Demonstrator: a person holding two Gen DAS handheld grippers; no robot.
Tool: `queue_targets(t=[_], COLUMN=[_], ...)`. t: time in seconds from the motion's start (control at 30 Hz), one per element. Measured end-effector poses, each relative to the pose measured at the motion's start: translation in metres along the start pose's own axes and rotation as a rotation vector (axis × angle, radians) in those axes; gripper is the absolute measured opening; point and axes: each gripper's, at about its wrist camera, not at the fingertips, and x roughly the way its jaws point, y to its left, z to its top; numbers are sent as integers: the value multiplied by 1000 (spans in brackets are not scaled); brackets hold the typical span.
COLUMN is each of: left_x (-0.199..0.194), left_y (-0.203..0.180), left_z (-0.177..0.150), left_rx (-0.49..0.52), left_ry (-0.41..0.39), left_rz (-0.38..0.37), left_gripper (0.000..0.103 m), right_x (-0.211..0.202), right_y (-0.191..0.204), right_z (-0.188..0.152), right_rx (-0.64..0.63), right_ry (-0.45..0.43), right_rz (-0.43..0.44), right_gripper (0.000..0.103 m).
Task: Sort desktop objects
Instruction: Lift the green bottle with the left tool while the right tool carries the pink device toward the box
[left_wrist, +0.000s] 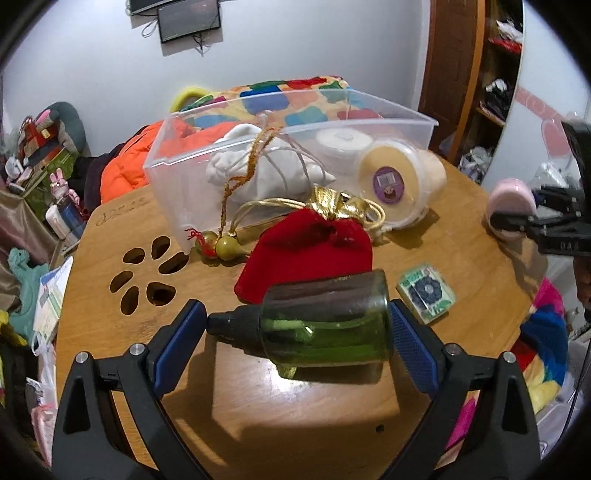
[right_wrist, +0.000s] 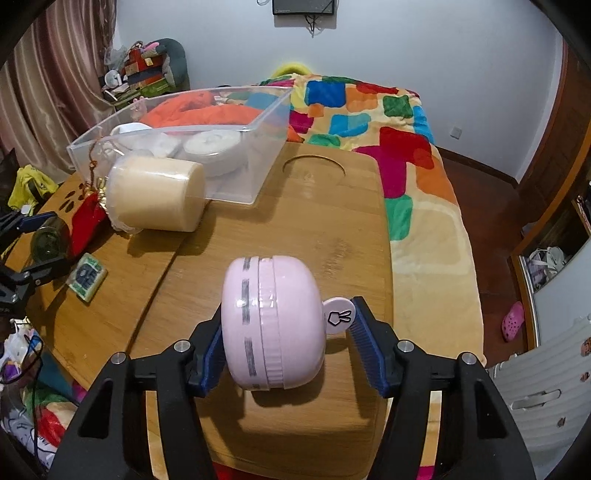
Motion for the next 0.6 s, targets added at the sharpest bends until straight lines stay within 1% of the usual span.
queue_targets(t=[0.03,0.1,0.13,0.27,0.33,0.6], left_x=[0,-3,-4,-7,-7,-19], left_y=[2,5,6,7,6,6], left_z=[0,1,1,0,0,6], left_rx=[-11,-25,-22,-20,-10,-1], left_ry=[-6,-27,-38,-57,-66,-118], left_rz=[-7,-13,-7,-4,15,34], left_gripper=[97,92,86,86,86,86], right_x=[-1,-5,-7,-6,-6,-22], right_y=[1,3,4,9,12,19], right_z=[0,1,1,2,2,11], right_rx=[1,1,3,0,-5,-18], right_ry=[-6,-21,-29,-26,-26,-64], right_rz=[6,18,21,37,32,37], right_gripper=[57,56,56,56,56,56])
